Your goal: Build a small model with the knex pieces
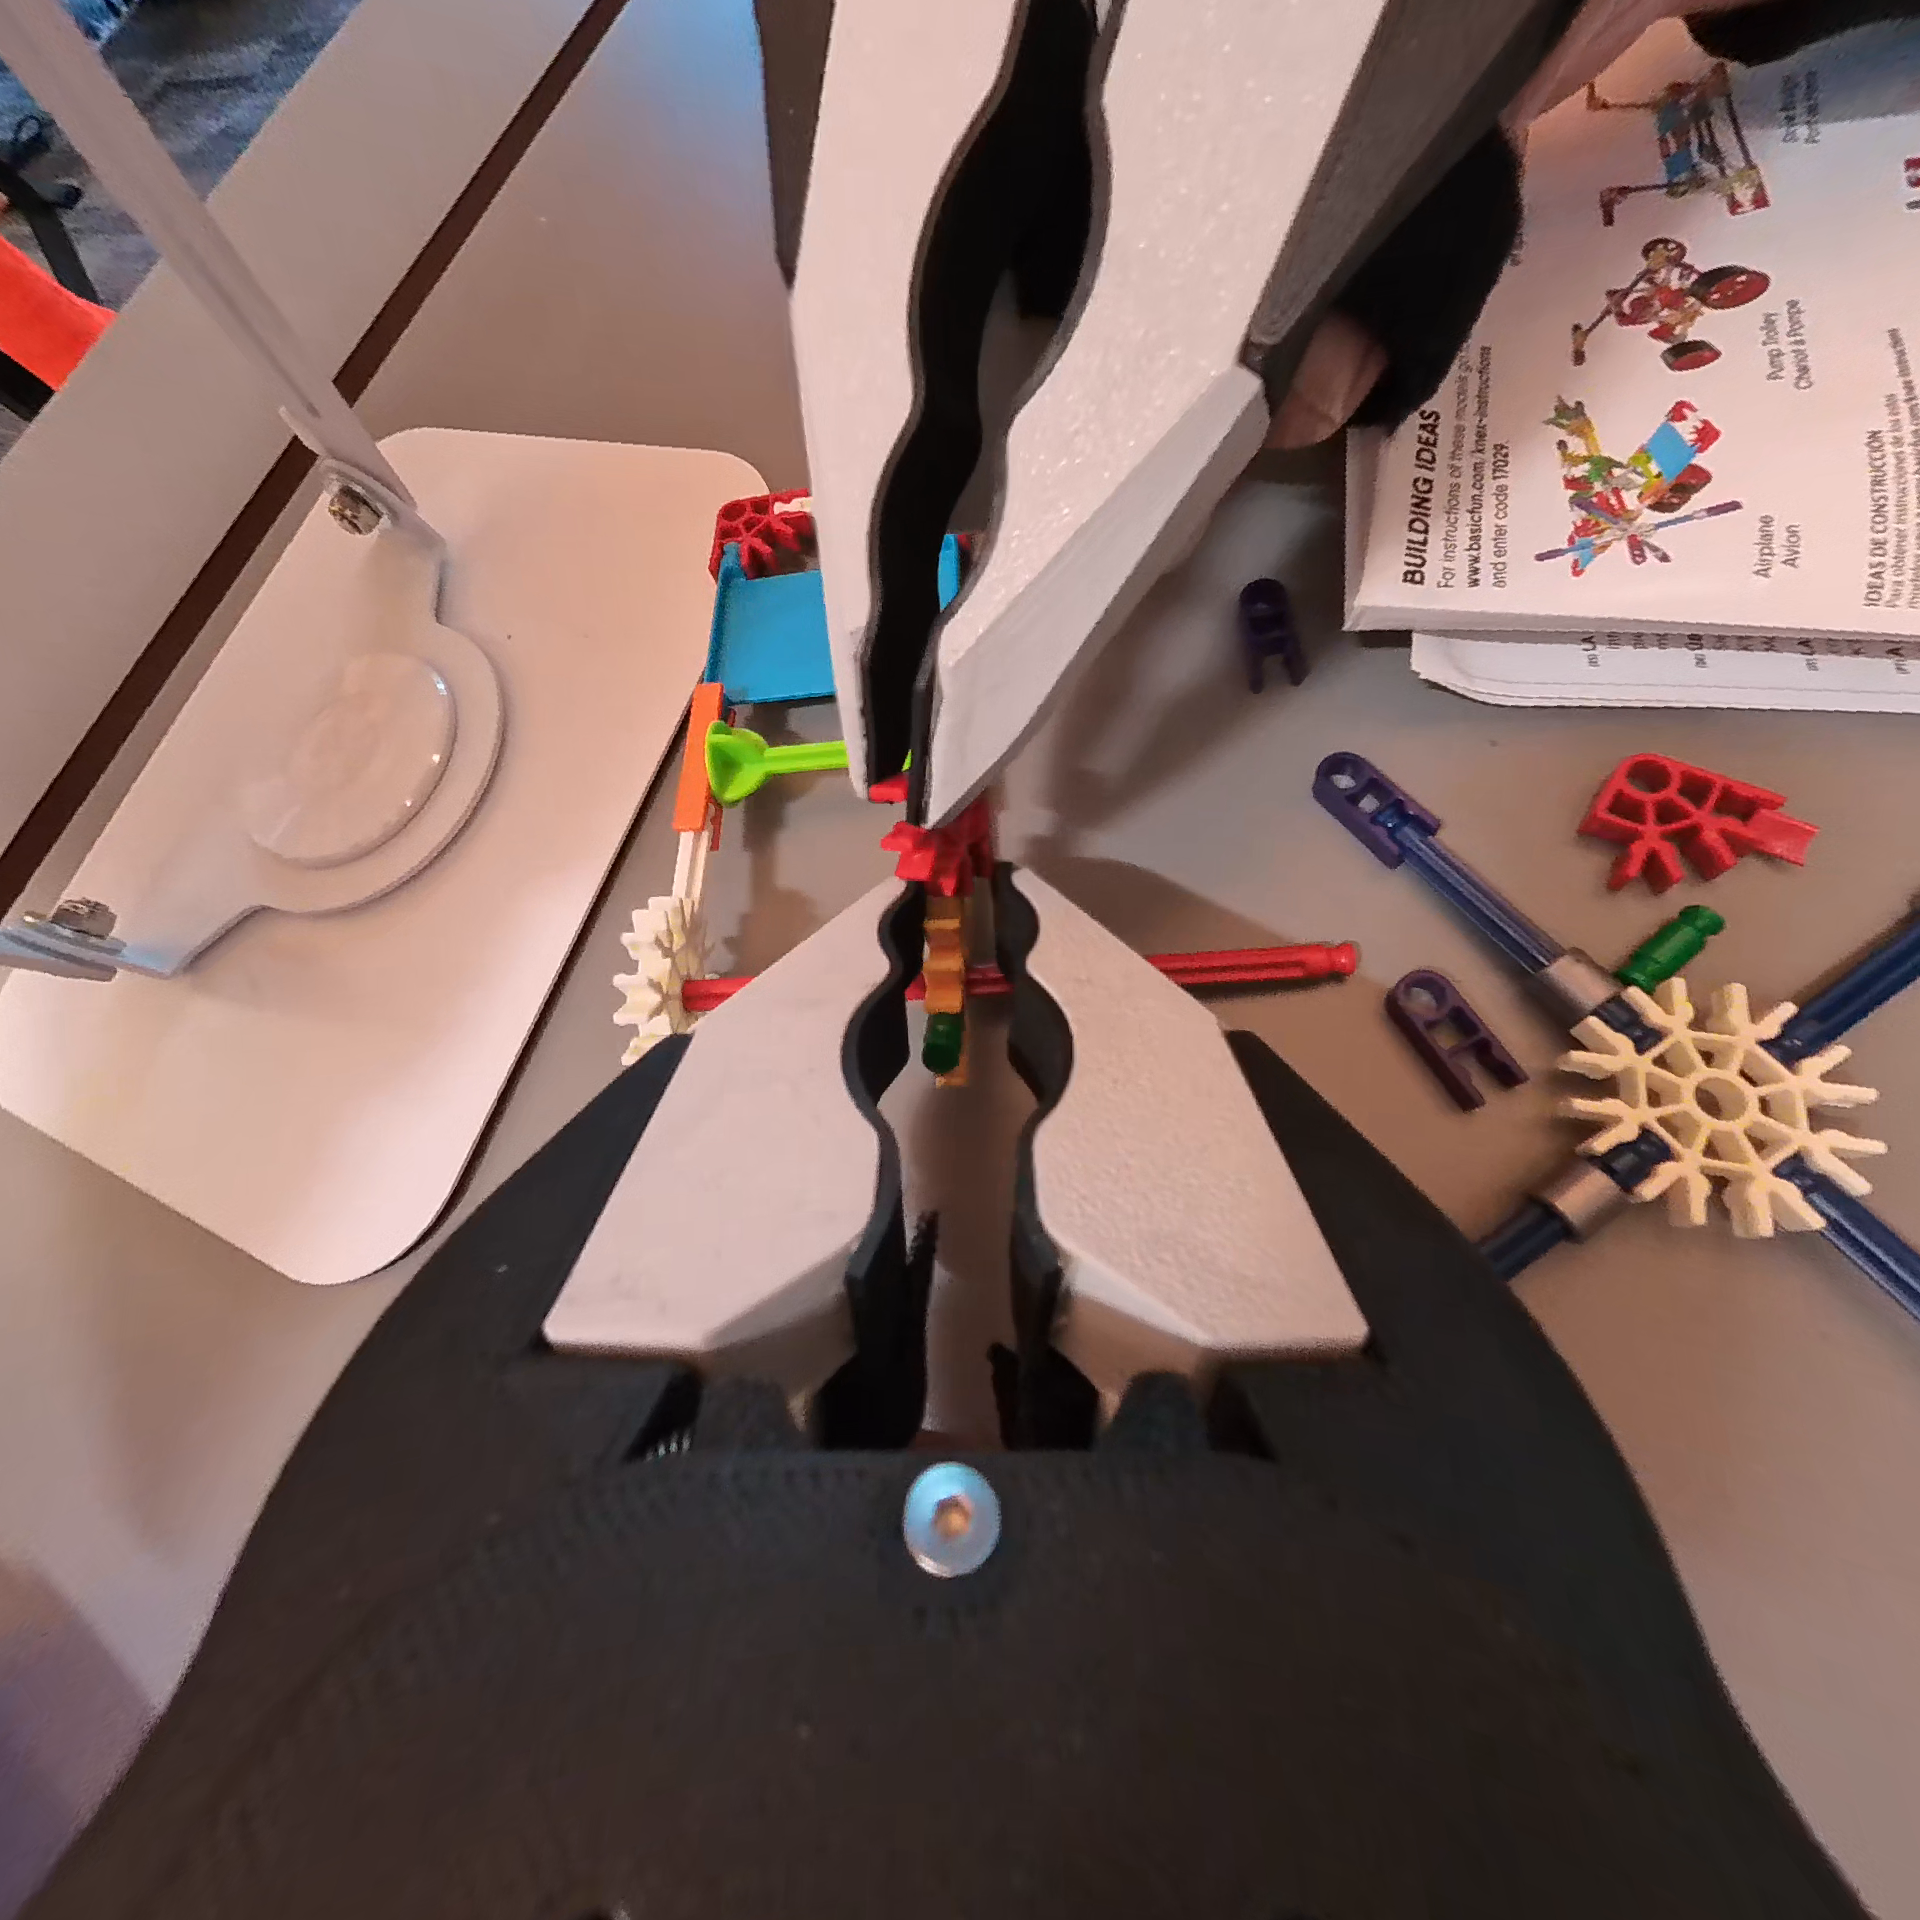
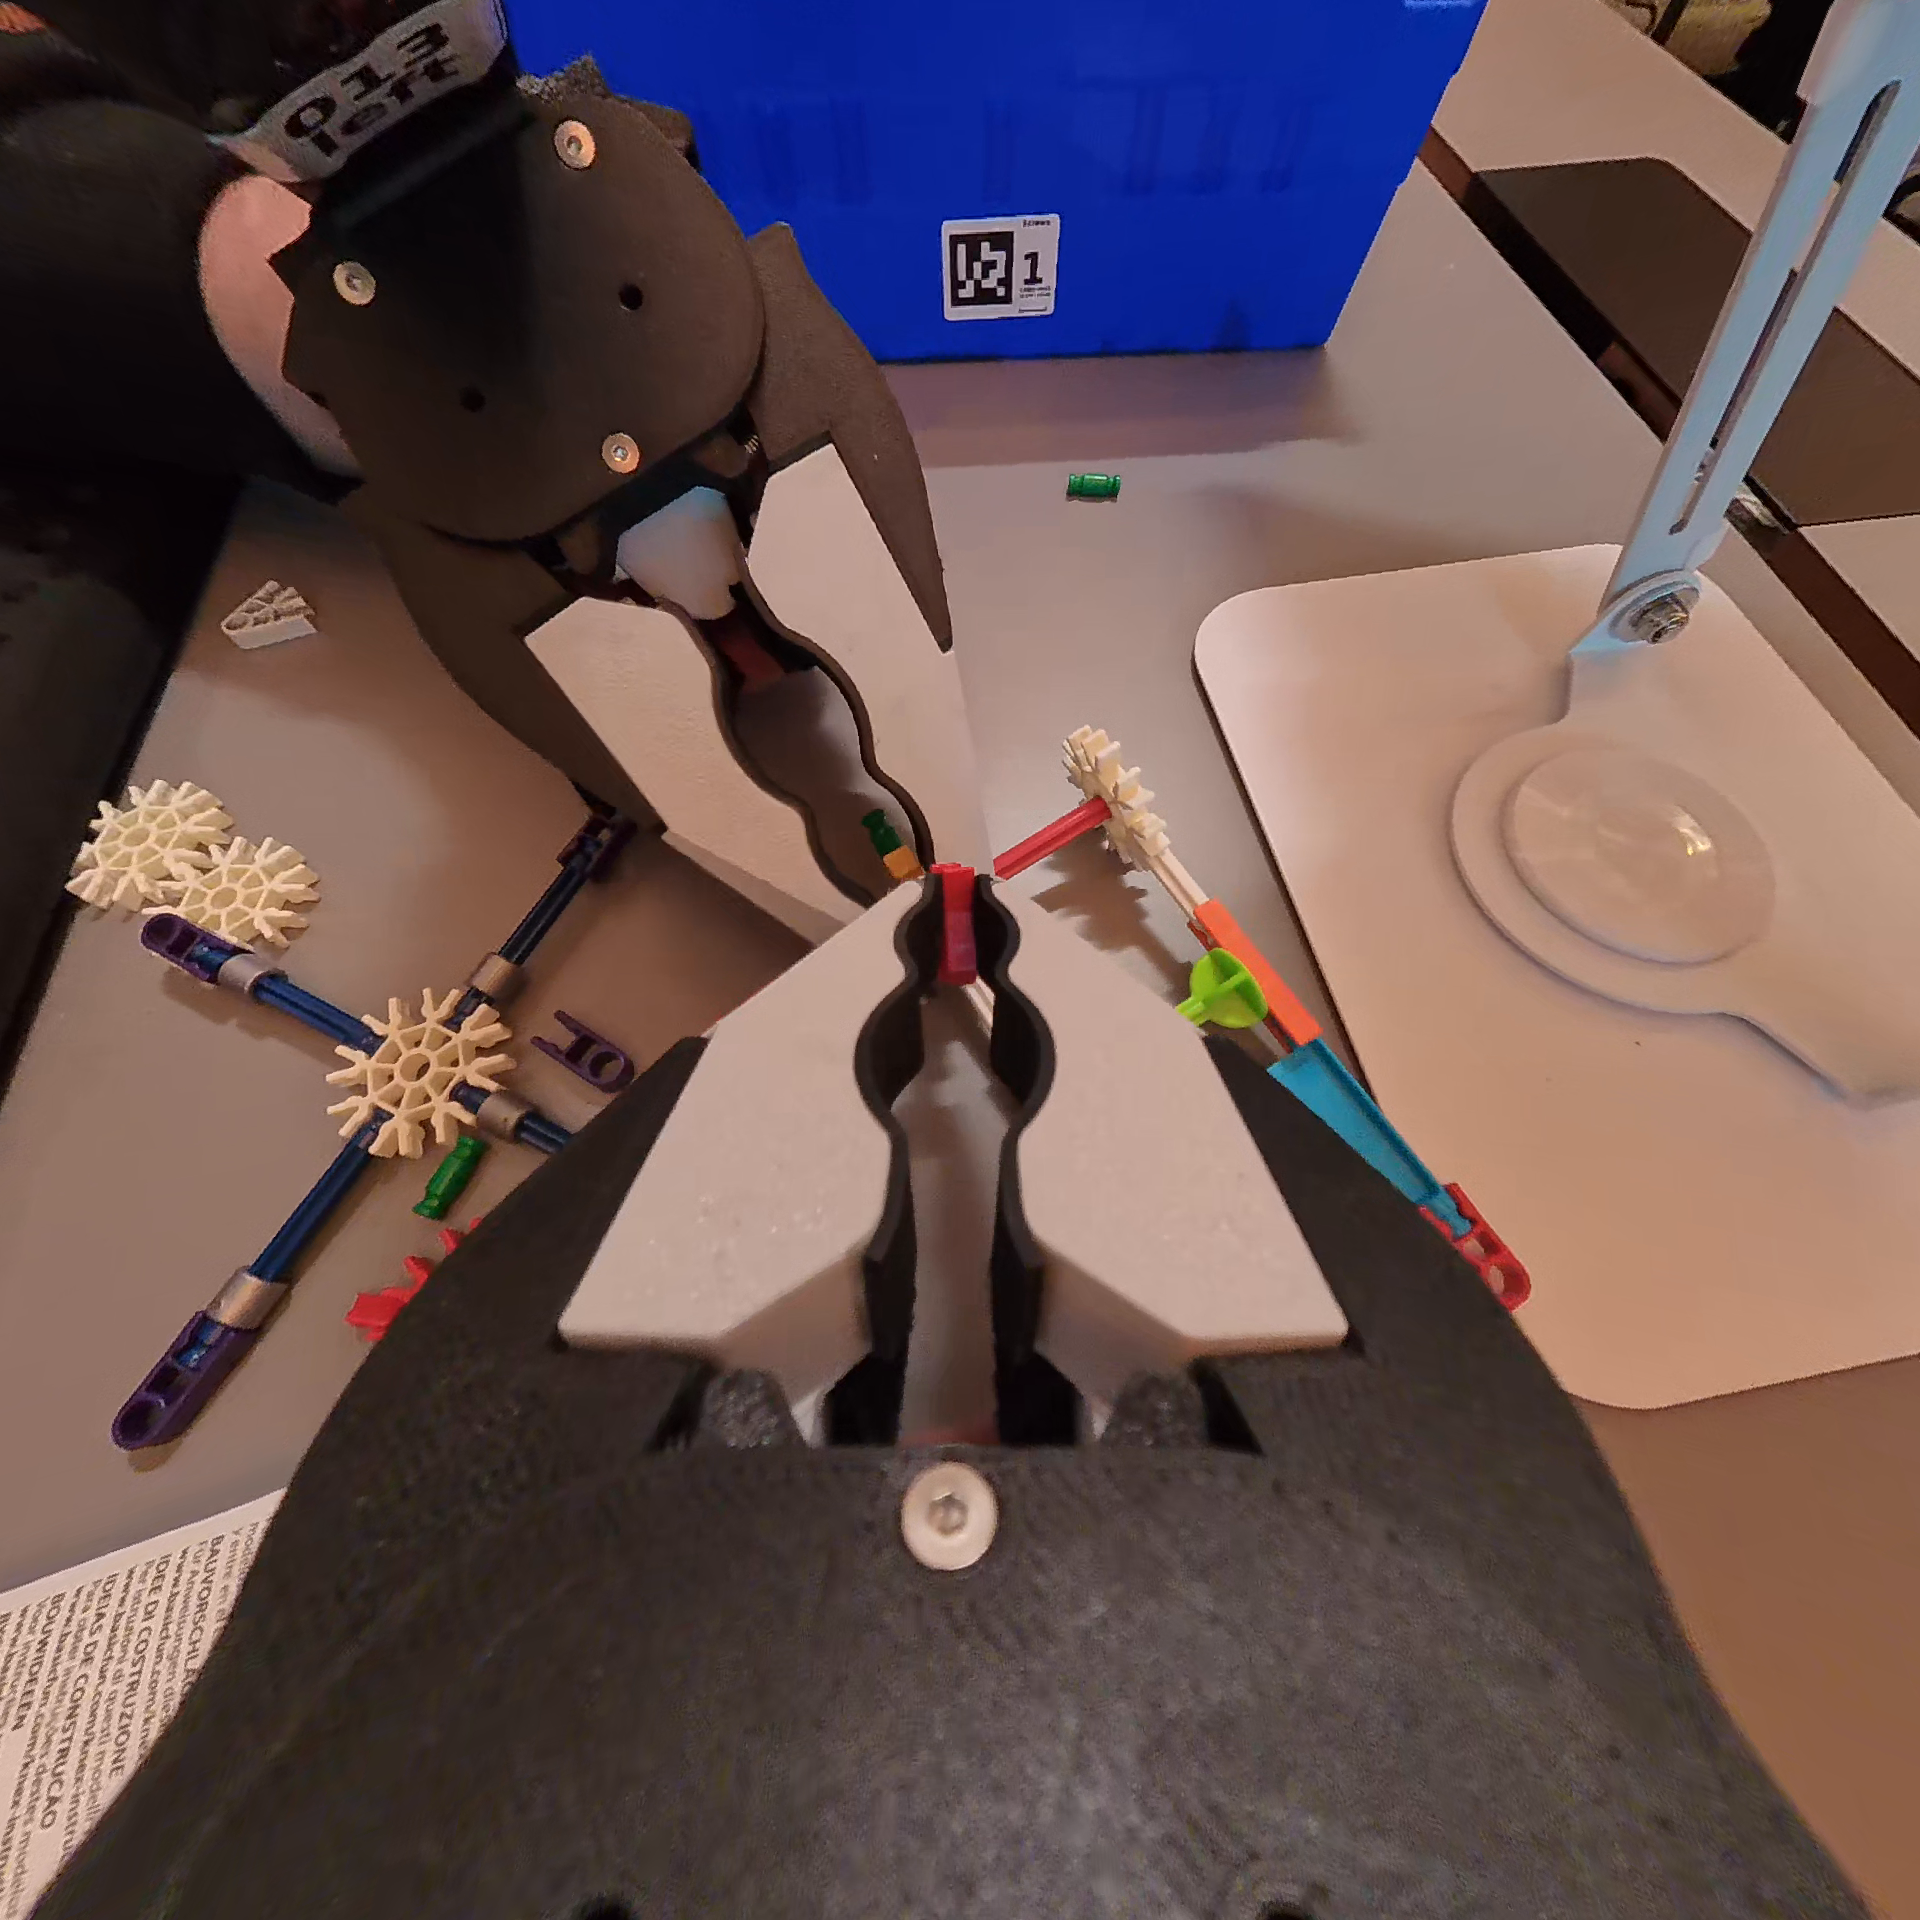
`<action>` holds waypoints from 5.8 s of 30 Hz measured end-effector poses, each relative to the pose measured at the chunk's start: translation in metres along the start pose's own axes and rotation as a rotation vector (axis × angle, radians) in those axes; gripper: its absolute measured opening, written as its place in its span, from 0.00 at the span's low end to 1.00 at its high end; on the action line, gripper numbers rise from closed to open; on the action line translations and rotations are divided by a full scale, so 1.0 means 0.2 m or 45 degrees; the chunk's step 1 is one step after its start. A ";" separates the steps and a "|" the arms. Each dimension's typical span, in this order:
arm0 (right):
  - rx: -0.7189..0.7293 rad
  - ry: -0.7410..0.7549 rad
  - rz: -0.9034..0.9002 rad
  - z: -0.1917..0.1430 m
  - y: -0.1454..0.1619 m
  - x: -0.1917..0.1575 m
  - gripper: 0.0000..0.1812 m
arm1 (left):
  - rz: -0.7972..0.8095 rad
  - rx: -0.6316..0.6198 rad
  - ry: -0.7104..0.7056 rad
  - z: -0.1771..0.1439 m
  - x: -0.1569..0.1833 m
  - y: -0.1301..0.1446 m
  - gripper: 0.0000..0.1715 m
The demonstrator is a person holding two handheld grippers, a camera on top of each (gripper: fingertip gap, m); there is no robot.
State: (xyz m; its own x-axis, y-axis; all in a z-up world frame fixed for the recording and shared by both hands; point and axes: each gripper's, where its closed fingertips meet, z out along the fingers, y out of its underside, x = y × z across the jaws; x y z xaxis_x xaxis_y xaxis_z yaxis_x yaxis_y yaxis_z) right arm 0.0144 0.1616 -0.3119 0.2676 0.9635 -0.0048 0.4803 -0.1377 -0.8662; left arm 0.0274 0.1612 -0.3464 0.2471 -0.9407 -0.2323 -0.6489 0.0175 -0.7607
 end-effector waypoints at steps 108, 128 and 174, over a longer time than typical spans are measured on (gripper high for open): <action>-0.196 -0.255 -0.233 -0.23 0.14 -0.27 0.09 | 0.236 -0.028 -0.404 -1.17 -0.20 -0.05 0.21; -0.636 -0.383 -0.326 -0.19 0.39 -0.51 0.17 | -0.060 -0.559 -0.520 -1.41 -0.80 0.69 0.17; -0.569 -0.430 -0.328 -0.17 0.38 -0.52 0.14 | -0.491 -0.911 0.203 -1.21 -0.51 1.19 0.14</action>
State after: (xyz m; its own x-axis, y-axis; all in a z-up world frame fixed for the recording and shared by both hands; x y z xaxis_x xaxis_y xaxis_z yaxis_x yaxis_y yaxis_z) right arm 0.0522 0.0430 -0.3598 -0.1476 0.9880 -0.0446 0.8176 0.0965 -0.5676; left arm -0.3260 0.1792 -0.3566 0.4760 -0.8742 0.0957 -0.8539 -0.4855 -0.1877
